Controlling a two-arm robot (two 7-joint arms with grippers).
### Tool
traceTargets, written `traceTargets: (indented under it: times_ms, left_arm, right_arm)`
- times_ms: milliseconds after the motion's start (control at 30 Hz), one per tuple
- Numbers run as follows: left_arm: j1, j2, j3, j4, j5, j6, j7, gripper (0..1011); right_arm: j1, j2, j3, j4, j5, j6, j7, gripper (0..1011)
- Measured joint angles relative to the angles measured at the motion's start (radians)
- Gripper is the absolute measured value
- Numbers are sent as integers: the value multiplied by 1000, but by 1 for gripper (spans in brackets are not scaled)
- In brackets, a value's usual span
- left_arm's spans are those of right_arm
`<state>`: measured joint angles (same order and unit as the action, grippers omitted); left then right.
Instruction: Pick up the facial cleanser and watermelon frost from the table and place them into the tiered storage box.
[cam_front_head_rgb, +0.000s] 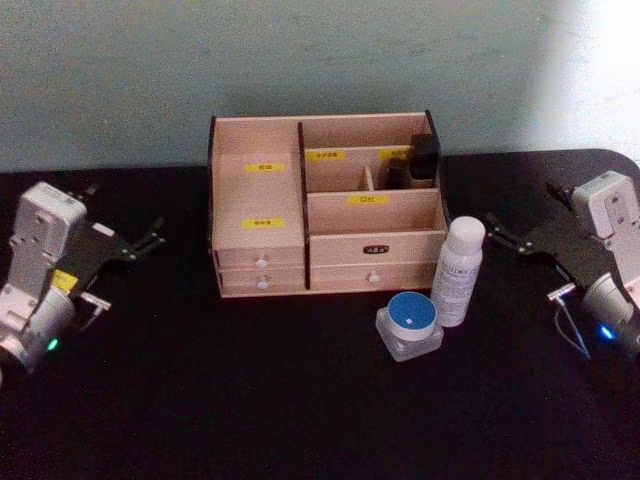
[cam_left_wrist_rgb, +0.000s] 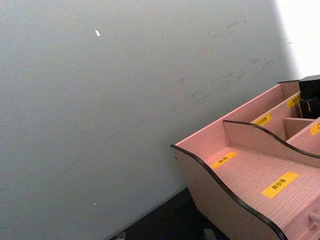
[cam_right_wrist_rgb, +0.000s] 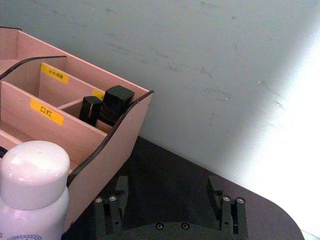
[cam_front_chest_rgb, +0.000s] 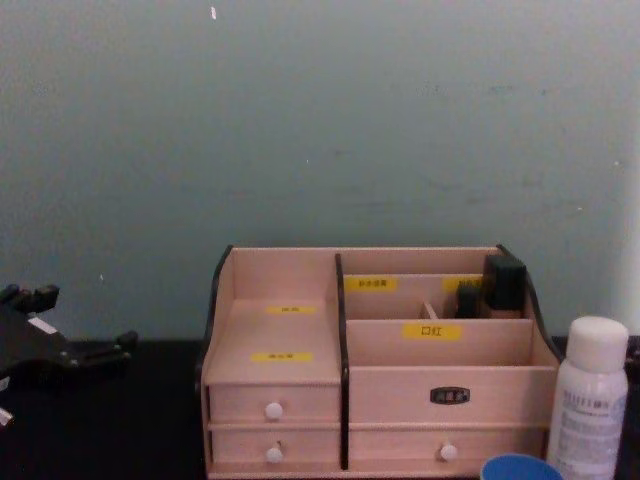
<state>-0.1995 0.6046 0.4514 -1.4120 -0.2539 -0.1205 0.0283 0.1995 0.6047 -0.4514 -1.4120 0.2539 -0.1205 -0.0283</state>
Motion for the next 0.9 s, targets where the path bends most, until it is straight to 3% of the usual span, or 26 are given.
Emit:
traceTargets:
  times_ms: [900]
  left_arm:
    - [0,0,0,0,0,0,0,1001]
  right_arm:
    - [-1,-1,3,0,0,0,1,1002]
